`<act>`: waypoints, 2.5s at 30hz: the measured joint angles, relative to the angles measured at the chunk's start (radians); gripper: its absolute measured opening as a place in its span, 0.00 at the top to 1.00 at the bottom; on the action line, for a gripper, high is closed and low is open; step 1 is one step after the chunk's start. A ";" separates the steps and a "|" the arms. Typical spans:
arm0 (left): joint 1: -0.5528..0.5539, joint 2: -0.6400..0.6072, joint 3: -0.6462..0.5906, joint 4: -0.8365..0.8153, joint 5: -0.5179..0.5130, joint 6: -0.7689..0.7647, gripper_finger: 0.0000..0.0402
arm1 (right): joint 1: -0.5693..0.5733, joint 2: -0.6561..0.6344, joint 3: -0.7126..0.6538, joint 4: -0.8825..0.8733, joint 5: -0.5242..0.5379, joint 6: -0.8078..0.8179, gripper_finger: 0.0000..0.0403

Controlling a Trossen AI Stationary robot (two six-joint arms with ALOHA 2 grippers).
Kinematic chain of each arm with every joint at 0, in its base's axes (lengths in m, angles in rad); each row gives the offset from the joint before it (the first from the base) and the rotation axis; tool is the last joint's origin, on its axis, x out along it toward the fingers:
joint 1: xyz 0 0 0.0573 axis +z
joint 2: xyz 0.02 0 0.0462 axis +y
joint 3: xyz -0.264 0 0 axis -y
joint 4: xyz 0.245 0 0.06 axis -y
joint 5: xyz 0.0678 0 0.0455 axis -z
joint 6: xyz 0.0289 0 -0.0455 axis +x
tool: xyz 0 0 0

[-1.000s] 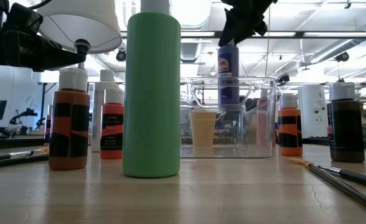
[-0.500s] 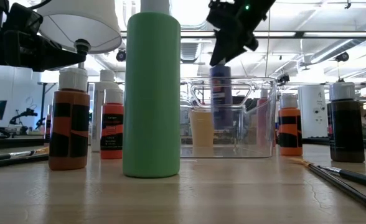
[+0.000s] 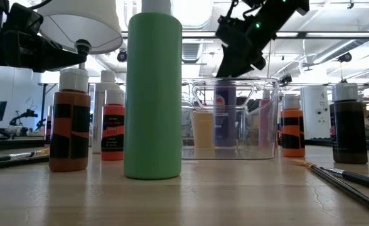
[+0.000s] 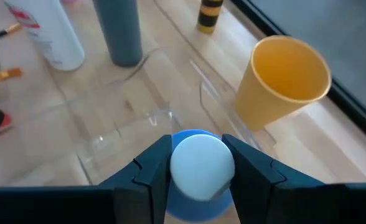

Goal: Pick & Place Paint Supplies
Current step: Put the blue paint bottle into the transparent bin, then put the red paint bottle into the transparent bin

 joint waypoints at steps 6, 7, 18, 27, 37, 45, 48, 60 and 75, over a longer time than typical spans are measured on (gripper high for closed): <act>0.000 0.000 0.000 0.000 0.000 0.000 0.94 | -0.020 -0.005 -0.039 0.055 0.003 -0.012 0.71; 0.000 0.000 0.000 0.000 0.000 0.000 0.94 | -0.023 -0.005 -0.040 0.060 0.002 -0.017 0.71; 0.000 0.000 0.000 0.000 0.000 0.000 0.94 | -0.087 -0.009 -0.058 0.066 -0.056 0.005 0.70; 0.000 0.000 0.000 0.000 0.000 0.000 0.94 | -0.089 -0.007 -0.057 0.050 -0.056 -0.027 0.57; 0.000 0.000 0.000 0.000 0.000 0.000 0.94 | -0.089 -0.007 -0.025 -0.008 -0.055 -0.028 0.44; 0.000 0.000 0.000 0.000 0.000 0.000 0.94 | -0.089 -0.031 0.022 -0.096 -0.063 -0.050 0.35; 0.000 0.000 0.000 0.000 0.000 0.000 0.94 | -0.089 -0.033 0.043 -0.119 -0.062 -0.055 0.33; 0.000 0.000 0.000 0.000 0.000 0.000 0.94 | -0.089 -0.042 0.232 -0.478 0.039 -0.093 0.27; 0.000 0.000 0.000 0.000 0.000 0.000 0.94 | -0.094 -0.346 0.250 -0.657 0.183 -0.093 0.40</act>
